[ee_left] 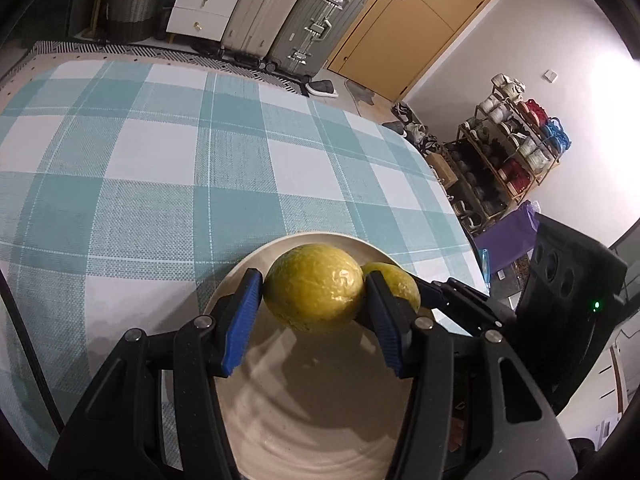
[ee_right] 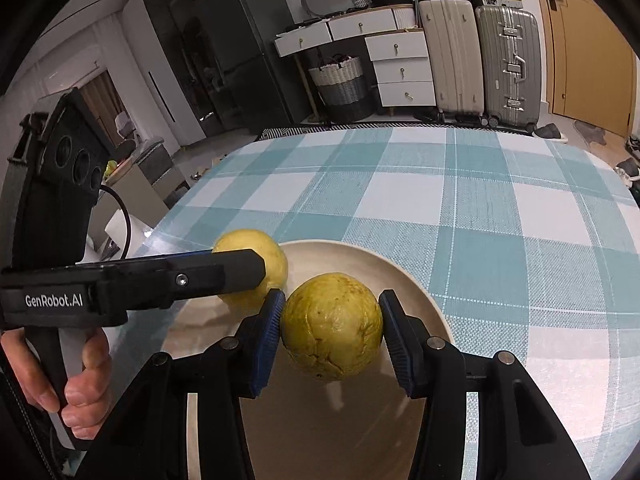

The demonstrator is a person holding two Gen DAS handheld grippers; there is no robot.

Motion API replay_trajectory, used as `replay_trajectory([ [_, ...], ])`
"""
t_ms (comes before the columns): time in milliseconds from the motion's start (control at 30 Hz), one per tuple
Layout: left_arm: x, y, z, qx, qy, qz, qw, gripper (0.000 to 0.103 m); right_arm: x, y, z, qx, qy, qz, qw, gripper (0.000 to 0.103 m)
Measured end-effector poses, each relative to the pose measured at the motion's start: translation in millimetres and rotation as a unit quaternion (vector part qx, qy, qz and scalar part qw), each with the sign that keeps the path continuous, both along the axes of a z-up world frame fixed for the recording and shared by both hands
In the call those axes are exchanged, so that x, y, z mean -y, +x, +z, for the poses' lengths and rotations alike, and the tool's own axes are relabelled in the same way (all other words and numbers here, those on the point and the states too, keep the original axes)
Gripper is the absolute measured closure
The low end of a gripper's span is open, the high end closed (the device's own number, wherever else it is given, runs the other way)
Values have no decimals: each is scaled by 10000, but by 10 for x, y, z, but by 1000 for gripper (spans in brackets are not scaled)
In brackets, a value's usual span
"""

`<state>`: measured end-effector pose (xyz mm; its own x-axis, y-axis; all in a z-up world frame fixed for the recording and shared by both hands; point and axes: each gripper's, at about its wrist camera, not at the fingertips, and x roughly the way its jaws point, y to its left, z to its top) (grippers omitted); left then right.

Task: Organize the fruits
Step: 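Carry both guavas to the cream plate and open both tools, then move both tools back toward the remaining fruits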

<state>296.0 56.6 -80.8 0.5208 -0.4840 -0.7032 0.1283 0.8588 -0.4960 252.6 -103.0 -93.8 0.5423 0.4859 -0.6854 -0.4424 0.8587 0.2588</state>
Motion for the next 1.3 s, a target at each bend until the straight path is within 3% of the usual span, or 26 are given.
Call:
replay_trajectory([
  [167,-7,70,-96,-176,-139,13,9997,52,35,40,-17,-62,6,-137,9999,52],
  [333,-50,26,19,-52,-46,87,9999,49,129,-19,120,207,97,-287,9993,20],
  [500,-89,-143,132,26,171,228,9996,43,311,-166,314,420,332,-507,9973,20],
  [600,-78,-293,196,32,661,406,9970,40,393,-279,419,475,341,-577,9966,20],
  [733,-28,-533,307,219,1004,462,9936,40,470,-466,513,521,358,-627,9960,20],
  [1067,129,-1148,664,583,1416,630,9862,38,518,-1016,650,584,400,-537,9960,20],
  [1300,252,-1621,838,786,1561,604,9827,26,545,-1465,666,637,431,-567,9954,19],
])
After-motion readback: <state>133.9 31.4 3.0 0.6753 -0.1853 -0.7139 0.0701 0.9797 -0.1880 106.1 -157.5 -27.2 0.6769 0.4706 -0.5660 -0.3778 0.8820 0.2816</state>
